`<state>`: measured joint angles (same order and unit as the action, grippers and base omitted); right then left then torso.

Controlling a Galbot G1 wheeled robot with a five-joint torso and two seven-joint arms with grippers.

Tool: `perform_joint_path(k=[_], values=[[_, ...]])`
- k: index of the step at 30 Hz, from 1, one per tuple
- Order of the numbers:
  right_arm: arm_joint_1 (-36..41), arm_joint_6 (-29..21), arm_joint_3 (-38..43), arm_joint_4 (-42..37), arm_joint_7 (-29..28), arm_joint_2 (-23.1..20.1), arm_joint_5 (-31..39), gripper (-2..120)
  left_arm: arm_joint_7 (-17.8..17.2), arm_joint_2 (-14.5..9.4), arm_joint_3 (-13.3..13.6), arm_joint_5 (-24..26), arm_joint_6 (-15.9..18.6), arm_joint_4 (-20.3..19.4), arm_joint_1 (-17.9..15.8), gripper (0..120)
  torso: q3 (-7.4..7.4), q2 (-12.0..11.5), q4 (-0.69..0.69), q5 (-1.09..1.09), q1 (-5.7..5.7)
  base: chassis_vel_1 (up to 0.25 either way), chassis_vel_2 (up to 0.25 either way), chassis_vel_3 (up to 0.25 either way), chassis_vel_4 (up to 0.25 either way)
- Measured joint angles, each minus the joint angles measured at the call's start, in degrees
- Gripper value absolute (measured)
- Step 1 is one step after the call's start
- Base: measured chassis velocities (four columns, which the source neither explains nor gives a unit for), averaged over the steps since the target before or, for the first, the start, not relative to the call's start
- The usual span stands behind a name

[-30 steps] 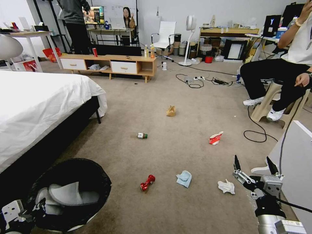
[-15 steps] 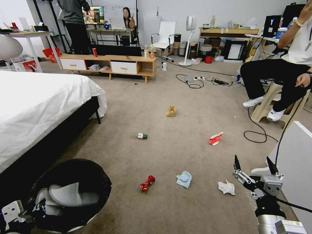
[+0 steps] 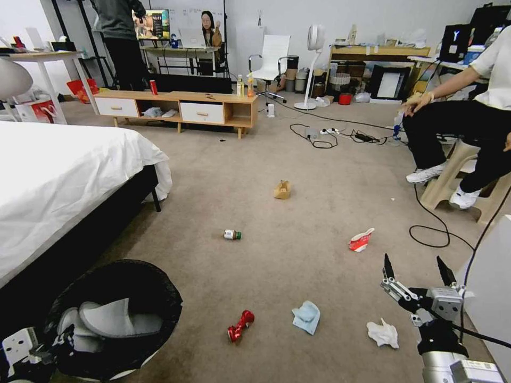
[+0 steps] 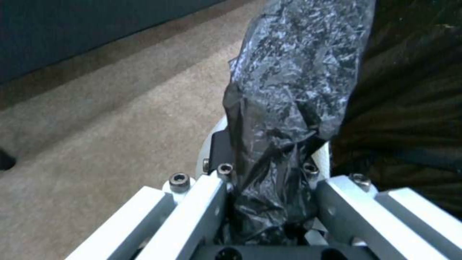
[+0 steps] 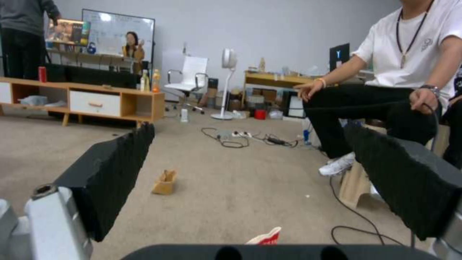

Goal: Pick up the trash bin and place the garbage on the floor into it.

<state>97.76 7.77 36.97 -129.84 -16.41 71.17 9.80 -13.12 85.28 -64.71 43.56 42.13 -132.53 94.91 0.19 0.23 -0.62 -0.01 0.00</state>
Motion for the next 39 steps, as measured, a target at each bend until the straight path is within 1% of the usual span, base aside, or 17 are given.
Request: perform_joint_path(k=[6, 39], values=[[-0.03, 0.0, 0.0, 0.0, 0.0, 0.0, 0.0, 100, 0.03, -0.01, -0.01, 0.05, 0.0, -0.02, 0.01, 7, 0.01, 0.0, 0.01, 0.01, 0.0, -0.103, 0.113, 0.121, -0.093], [0.01, 0.0, 0.0, 0.0, 0.0, 0.0, 0.0, 100, 0.12, 0.18, 0.37, -0.09, 0.0, 0.92, -0.69, 7, -0.01, 0.0, 0.0, 0.01, 0.0, -0.004, 0.001, 0.001, -0.002]])
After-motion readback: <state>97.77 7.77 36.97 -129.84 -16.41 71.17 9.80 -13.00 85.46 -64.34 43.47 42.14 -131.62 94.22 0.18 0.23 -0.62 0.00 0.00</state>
